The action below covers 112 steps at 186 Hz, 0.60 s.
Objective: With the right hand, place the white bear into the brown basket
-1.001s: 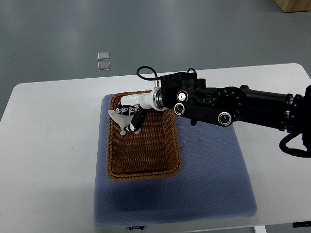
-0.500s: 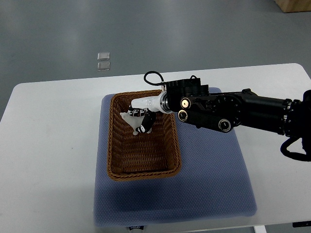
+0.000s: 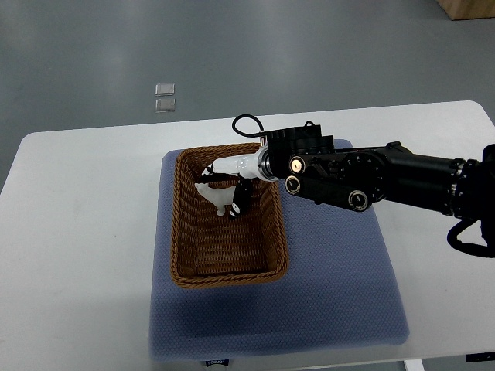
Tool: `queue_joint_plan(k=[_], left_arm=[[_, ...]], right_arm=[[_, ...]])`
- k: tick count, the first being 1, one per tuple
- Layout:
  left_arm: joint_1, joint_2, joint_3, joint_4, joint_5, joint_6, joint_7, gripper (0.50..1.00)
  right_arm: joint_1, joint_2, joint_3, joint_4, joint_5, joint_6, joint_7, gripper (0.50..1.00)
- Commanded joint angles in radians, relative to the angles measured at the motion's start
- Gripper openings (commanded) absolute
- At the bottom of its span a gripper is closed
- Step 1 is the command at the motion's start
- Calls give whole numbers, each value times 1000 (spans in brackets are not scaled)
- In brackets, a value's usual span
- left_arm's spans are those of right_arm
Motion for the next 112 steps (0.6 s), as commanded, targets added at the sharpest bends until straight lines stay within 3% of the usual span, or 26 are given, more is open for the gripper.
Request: queue_joint_plan(k=[1, 36, 67, 91, 112], left_arm=[[0, 0, 0, 0, 0, 0, 0, 1000], [0, 0, 0, 0, 0, 0, 0, 1000], [0, 0, 2, -1, 0, 0, 0, 1000], [0, 0, 2, -1, 0, 0, 0, 1000], [0, 0, 2, -3, 0, 0, 0, 1000]], right_arm=[[11, 0, 6, 3, 3, 8, 0, 911], [56, -51, 64, 3, 15, 57, 0, 913], [45, -161, 230, 3, 21, 57, 5, 911], [-52, -229, 441, 1, 21, 40, 41, 911], [-203, -238, 691, -2, 21, -58, 95, 911]])
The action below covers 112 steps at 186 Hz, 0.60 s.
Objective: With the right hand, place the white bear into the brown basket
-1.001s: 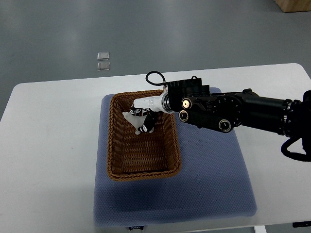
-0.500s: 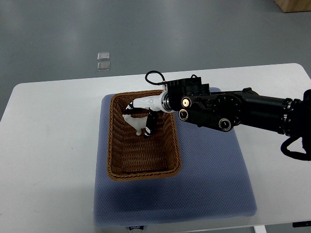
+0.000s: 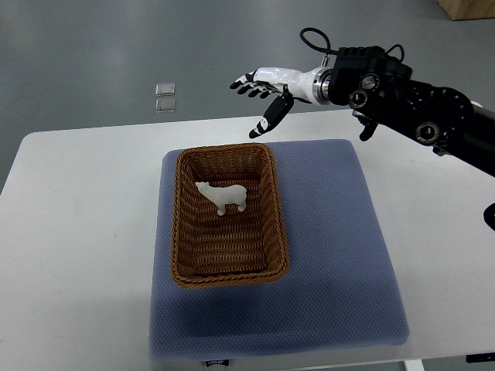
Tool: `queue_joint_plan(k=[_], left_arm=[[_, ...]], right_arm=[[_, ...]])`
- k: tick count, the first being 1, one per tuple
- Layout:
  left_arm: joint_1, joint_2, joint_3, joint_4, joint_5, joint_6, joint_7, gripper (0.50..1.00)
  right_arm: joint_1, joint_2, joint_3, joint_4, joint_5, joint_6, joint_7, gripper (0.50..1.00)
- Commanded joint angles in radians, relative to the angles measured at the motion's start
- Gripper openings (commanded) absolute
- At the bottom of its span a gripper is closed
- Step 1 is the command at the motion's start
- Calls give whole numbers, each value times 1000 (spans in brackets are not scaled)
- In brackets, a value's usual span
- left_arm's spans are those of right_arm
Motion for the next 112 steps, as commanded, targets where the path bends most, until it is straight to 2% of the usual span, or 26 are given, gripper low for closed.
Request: queue_joint_plan(k=[1, 21, 35, 52, 82, 112], left_arm=[[0, 0, 0, -1, 1, 0, 0, 1000], [0, 0, 0, -1, 0, 0, 0, 1000], [0, 0, 0, -1, 1, 0, 0, 1000], [0, 0, 1, -1, 1, 0, 0, 1000], [0, 0, 1, -1, 1, 0, 0, 1000], [0, 0, 1, -1, 1, 0, 0, 1000]], right_arm=[[-135, -5, 218, -2, 0, -88, 50, 911], [-276, 21, 423, -5, 11, -200, 135, 911], [-357, 96, 570, -5, 103, -263, 167, 911], [-406, 168, 667, -5, 256, -281, 175, 911], [-460, 199, 750, -19, 534, -288, 185, 913], [-460, 206, 770, -114, 739, -260, 242, 921]])
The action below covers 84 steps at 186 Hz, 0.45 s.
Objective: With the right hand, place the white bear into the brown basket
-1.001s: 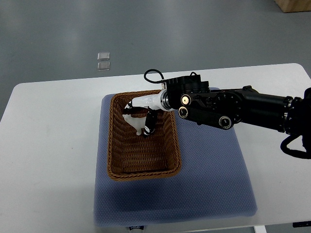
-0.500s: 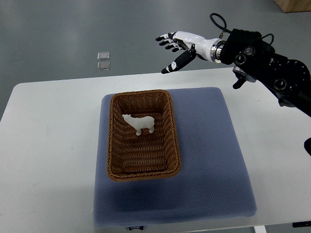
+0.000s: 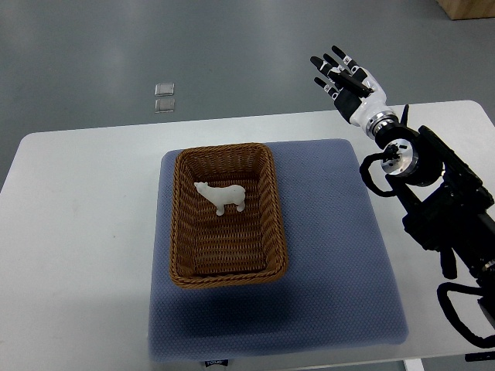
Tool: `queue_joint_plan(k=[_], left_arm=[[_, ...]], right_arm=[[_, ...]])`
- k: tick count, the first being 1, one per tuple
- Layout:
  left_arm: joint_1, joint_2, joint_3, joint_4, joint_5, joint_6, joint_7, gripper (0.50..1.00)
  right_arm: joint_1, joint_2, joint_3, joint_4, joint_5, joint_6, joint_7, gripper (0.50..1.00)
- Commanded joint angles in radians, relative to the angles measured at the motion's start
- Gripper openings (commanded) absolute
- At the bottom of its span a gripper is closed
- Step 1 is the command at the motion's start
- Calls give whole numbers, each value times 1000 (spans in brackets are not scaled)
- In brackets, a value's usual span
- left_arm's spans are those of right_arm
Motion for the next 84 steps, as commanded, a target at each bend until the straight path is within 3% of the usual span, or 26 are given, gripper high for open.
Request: queue_joint_plan(k=[1, 49, 84], left_arm=[[0, 0, 0, 0, 0, 0, 0, 1000], [0, 0, 0, -5, 0, 0, 0, 1000], [0, 0, 0, -1, 0, 0, 0, 1000]], right_arm=[[-1, 2, 7, -54, 110, 20, 34, 921], [-33, 5, 5, -65, 200, 175, 71, 921], [-35, 4, 7, -67, 200, 184, 82, 923]])
